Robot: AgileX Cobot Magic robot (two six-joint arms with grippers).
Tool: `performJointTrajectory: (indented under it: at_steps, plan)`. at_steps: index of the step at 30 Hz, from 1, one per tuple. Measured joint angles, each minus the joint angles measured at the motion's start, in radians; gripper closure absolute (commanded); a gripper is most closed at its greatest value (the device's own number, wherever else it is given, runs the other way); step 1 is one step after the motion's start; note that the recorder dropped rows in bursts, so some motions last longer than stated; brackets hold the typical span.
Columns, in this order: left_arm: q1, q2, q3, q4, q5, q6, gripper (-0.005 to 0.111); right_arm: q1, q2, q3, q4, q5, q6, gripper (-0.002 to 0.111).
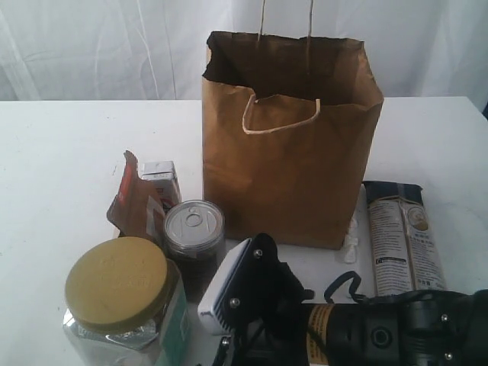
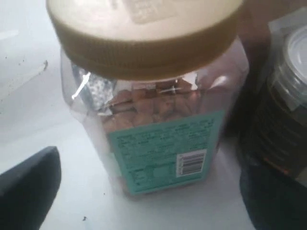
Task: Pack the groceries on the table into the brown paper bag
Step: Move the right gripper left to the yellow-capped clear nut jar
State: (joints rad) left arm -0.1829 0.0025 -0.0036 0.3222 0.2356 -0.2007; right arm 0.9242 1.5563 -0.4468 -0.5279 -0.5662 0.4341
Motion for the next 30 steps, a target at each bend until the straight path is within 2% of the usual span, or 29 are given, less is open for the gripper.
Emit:
performJointTrajectory:
  at_steps: [5,10,24,27,30]
  plan:
    - [0.000,0.000,0.000,0.000,0.000,0.000,0.107,0.000,0.000,0.000,0.026,-0.002,0.075,0.014]
    - [0.000,0.000,0.000,0.000,0.000,0.000,0.107,0.000,0.008,0.000,0.031,0.012,0.094,0.010]
    - [0.000,0.000,0.000,0.000,0.000,0.000,0.107,0.000,0.011,0.000,0.047,-0.018,0.123,0.009]
    - [0.000,0.000,0.000,0.000,0.000,0.000,0.107,0.000,0.016,0.000,0.047,-0.025,0.069,0.009]
    - [0.000,0.000,0.000,0.000,0.000,0.000,0.107,0.000,0.038,0.000,0.041,-0.042,-0.100,0.009]
